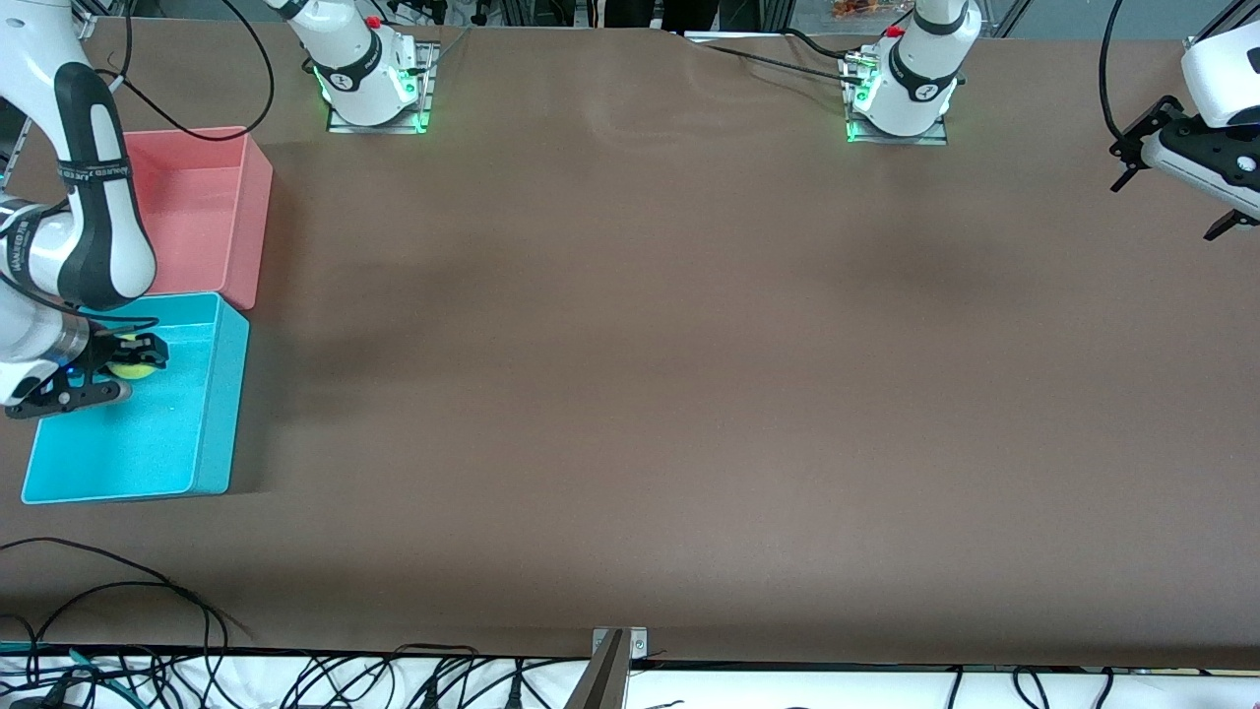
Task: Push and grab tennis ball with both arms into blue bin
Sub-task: 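Carry the ball into the blue bin and open the right gripper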
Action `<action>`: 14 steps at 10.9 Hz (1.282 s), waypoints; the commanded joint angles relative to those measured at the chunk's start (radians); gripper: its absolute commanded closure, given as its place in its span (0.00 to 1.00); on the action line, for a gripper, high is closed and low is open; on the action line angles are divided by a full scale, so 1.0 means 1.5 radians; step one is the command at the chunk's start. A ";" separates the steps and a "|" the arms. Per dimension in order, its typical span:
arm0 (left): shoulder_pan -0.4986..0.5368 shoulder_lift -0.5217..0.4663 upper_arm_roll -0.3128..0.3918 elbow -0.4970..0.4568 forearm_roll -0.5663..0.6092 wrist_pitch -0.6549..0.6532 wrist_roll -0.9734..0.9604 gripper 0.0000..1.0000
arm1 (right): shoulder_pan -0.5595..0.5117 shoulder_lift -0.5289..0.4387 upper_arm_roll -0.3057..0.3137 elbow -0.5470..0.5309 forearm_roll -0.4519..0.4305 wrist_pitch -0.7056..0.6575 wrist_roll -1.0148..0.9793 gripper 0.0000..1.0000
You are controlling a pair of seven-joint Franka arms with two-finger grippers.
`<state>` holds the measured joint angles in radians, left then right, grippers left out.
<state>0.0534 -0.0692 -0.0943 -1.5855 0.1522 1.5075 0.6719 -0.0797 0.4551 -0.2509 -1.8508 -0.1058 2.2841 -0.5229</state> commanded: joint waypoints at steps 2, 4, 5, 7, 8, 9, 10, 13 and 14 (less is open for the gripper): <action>-0.001 0.008 -0.006 0.022 0.019 -0.015 -0.076 0.00 | -0.026 0.017 0.003 -0.066 0.015 0.095 -0.024 0.50; -0.003 0.008 -0.008 0.022 0.018 -0.015 -0.111 0.00 | -0.026 0.024 0.004 -0.063 0.016 0.097 -0.023 0.35; -0.001 0.008 -0.007 0.023 0.011 -0.015 -0.121 0.00 | -0.025 0.024 0.005 -0.061 0.022 0.097 -0.017 0.04; 0.003 0.008 -0.003 0.033 -0.002 -0.017 -0.157 0.00 | -0.020 0.019 0.006 -0.055 0.027 0.092 -0.014 0.00; 0.002 0.008 -0.003 0.033 -0.013 -0.018 -0.206 0.00 | -0.016 0.018 0.006 -0.048 0.028 0.089 -0.014 0.00; 0.002 0.008 -0.003 0.033 -0.025 -0.021 -0.264 0.00 | -0.015 0.013 0.007 -0.044 0.028 0.088 -0.015 0.00; 0.004 0.008 -0.001 0.034 -0.057 -0.032 -0.296 0.00 | -0.005 -0.001 0.007 -0.040 0.028 0.083 -0.015 0.00; 0.018 0.009 0.000 0.028 -0.100 -0.036 -0.297 0.00 | 0.015 -0.039 0.009 0.032 0.029 -0.068 0.033 0.00; 0.035 0.009 -0.001 0.024 -0.122 -0.036 -0.296 0.00 | 0.019 -0.040 0.011 0.082 0.030 -0.154 0.059 0.00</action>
<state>0.0646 -0.0673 -0.0919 -1.5665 0.0353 1.4759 0.2394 -0.0607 0.4292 -0.2416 -1.8471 -0.0817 2.2837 -0.4950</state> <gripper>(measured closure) 0.000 0.000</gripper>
